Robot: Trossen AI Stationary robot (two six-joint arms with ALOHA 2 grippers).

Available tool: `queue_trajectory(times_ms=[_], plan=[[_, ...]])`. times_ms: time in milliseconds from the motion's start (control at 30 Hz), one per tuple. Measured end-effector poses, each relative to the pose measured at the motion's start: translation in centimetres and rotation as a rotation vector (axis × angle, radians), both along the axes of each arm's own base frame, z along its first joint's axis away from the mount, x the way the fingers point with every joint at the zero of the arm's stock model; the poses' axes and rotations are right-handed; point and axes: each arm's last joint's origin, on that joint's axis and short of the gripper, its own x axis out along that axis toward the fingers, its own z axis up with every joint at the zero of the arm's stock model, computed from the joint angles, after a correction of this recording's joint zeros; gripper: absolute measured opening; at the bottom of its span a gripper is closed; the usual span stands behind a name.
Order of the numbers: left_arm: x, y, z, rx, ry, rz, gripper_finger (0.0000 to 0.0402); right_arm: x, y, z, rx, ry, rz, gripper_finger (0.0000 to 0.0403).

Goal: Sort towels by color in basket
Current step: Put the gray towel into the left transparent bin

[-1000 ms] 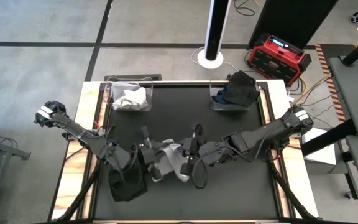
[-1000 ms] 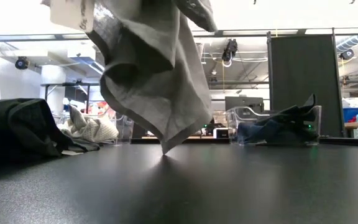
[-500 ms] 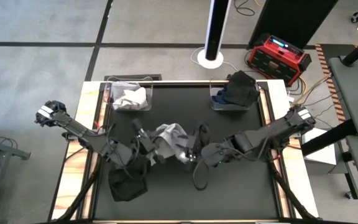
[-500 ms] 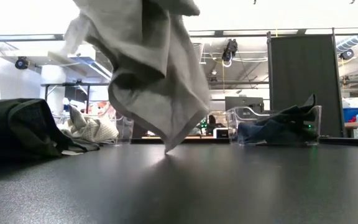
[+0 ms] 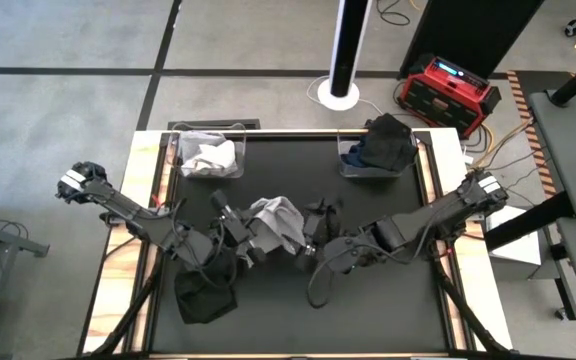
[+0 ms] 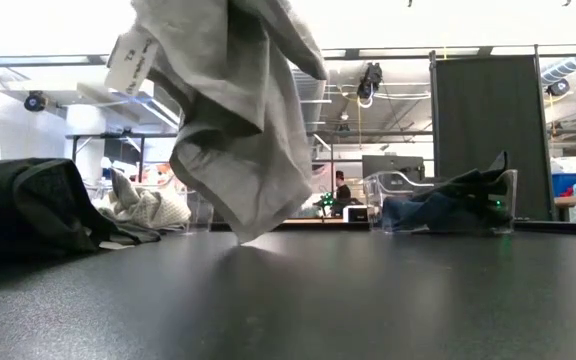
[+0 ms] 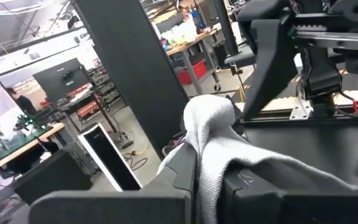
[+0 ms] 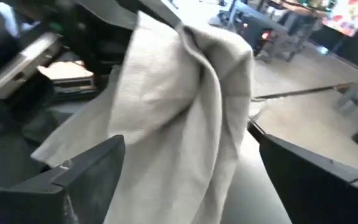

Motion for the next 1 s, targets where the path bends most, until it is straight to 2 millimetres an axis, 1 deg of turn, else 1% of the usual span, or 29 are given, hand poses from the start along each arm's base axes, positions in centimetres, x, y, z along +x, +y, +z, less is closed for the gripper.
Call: queue_trajectory(times_ms=[100, 200, 300, 433, 667, 733, 800, 867, 933, 1000], plan=[[0.0, 0.0, 0.0, -0.015, -0.014, 0.000, 0.0000, 0.0, -0.2, -0.5, -0.002, -0.018, -0.060, 0.0368], [0.0, 0.0, 0.0, -0.017, -0.017, 0.000, 0.0000, 0.2, -0.4, -1.0, 0.013, -0.030, -0.062, 0.0375], [0.1, -0.1, 0.0, -0.021, -0.021, -0.003, 0.0000, 0.9, -0.2, -1.3, 0.030, -0.050, -0.025, 0.0375], [0.2, -0.2, 0.1, -0.037, -0.033, -0.062, 0.0000, 1.7, -0.1, -1.7, 0.028, -0.061, 0.015, 0.0376], [0.3, -0.7, 0.2, -0.073, -0.060, -0.190, 0.0000, 2.7, -0.8, -2.2, -0.019, -0.066, 0.011, 0.0375], [0.3, -0.9, 0.4, -0.081, -0.074, -0.227, 0.0000, 2.8, -0.9, -2.2, -0.031, -0.051, 0.040, 0.0367], [0.3, -1.1, 0.5, -0.079, -0.079, -0.248, 0.0000, 3.0, -0.9, -2.1, -0.006, -0.053, 0.097, 0.0344], [0.2, -1.2, 0.5, -0.074, -0.077, -0.256, 0.0000, 3.1, -0.9, -2.1, -0.005, -0.051, 0.139, 0.0304], [0.1, -1.3, 0.5, -0.065, -0.071, -0.261, 0.0000, 3.1, -0.9, -2.0, -0.025, -0.049, 0.161, 0.0246], [0.1, -1.4, 0.5, -0.062, -0.070, -0.264, 0.0000, 3.2, -0.9, -1.9, -0.045, -0.050, 0.171, 0.0172]])
